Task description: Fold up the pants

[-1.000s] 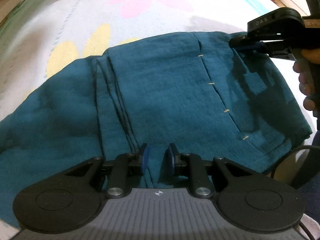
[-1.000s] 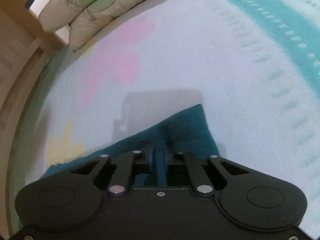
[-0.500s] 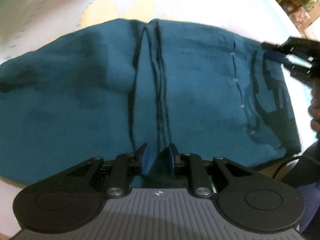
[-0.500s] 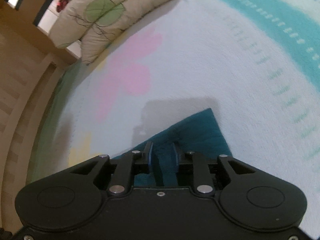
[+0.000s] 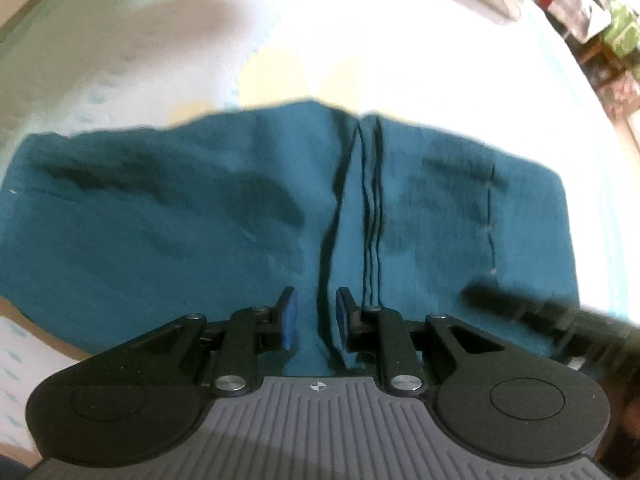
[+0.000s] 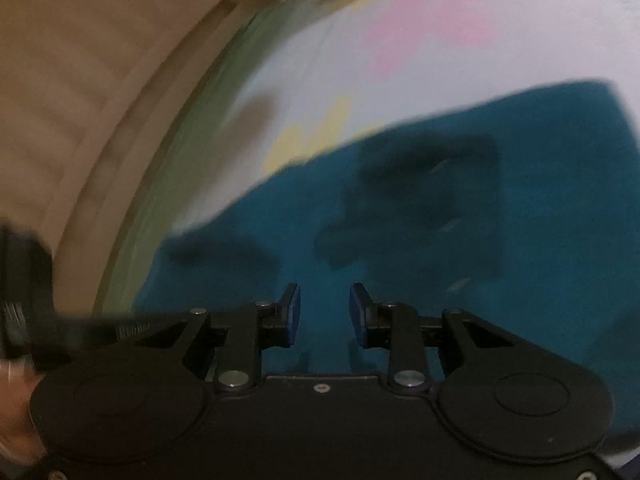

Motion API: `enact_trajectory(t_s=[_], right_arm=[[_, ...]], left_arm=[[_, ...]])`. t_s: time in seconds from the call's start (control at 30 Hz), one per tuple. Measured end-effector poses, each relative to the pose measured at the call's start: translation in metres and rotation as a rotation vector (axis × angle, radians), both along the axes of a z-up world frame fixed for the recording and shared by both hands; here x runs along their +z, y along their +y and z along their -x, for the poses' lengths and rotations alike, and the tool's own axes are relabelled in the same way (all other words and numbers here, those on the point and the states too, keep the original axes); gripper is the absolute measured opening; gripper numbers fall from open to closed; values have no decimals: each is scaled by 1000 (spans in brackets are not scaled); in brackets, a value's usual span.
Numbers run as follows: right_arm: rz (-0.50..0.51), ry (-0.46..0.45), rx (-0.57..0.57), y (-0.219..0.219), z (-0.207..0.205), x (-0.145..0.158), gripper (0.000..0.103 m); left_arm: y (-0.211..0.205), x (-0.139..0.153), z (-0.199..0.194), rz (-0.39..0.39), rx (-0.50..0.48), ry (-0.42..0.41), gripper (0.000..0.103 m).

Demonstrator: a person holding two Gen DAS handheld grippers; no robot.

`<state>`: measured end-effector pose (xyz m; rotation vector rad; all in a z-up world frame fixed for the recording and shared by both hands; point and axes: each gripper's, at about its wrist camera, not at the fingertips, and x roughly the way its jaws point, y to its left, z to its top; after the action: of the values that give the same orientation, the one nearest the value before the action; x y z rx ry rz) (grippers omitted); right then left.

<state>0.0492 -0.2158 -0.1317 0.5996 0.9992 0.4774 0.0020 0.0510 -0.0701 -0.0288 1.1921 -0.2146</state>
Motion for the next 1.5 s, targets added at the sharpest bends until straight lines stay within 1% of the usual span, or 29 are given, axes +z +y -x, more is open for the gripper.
enact_trajectory(t_s=[0.1,0.2,0.23,0.27,0.3,0.4,0.43,0.57,0.63,0.7,0.77,0.83,0.9,0.93,1.07,1.2,1.23,1.3,1.37,1.43,1.5], right_arm=[[53,14,61,27,11,-4,40],[106,97,112,46,14,-21,40],[129,105,122,50,19,-26,40],[138,89,118,51,23,-27,40],[138,81,114,51,24,-27,40],[122,102,103,47,22,-27,39],[121,106,102,46,21,-27,37],[118,114,100,49,16,-29,37],[122,115,99,47,16,-28,37],[126,118,100,47,16,-28,37],[135,123,106,47,15,-26,37],[148,126,117,49,13,-24,37],[162,130,124,53,13,-22,37],[170,132,128,54,12,-22,37],[193,146,136,61,8,-21,37],[232,157,154,72,3,-20,38],[241,159,159,74,2,-19,39],[257,165,169,79,-1,-19,40],[263,173,176,84,-3,-18,44],[266,181,183,88,-5,-18,48],[279,180,194,93,-6,-18,50]], left_arm=[[1,14,0,0,18,-46,21],[11,28,-1,3,38,-88,21],[12,32,-1,7,44,-99,21],[18,38,-1,13,50,-111,21],[21,46,-2,22,57,-123,21],[35,65,-3,63,86,-176,21],[36,67,-4,76,93,-193,21],[63,106,-2,113,102,-280,21],[79,126,-2,119,115,-329,21],[98,139,-4,119,125,-361,21],[116,143,-9,84,140,-373,21],[133,138,-16,13,161,-368,21],[150,126,-24,-34,191,-357,21],[160,119,-29,-43,211,-342,21],[193,82,-47,-24,268,-261,21],[213,34,-59,-40,303,-186,21],[215,24,-62,-30,308,-172,21],[222,7,-62,19,309,-139,21],[225,-9,-60,72,305,-112,21],[225,-21,-57,96,296,-101,21],[225,-27,-53,109,283,-103,21]])
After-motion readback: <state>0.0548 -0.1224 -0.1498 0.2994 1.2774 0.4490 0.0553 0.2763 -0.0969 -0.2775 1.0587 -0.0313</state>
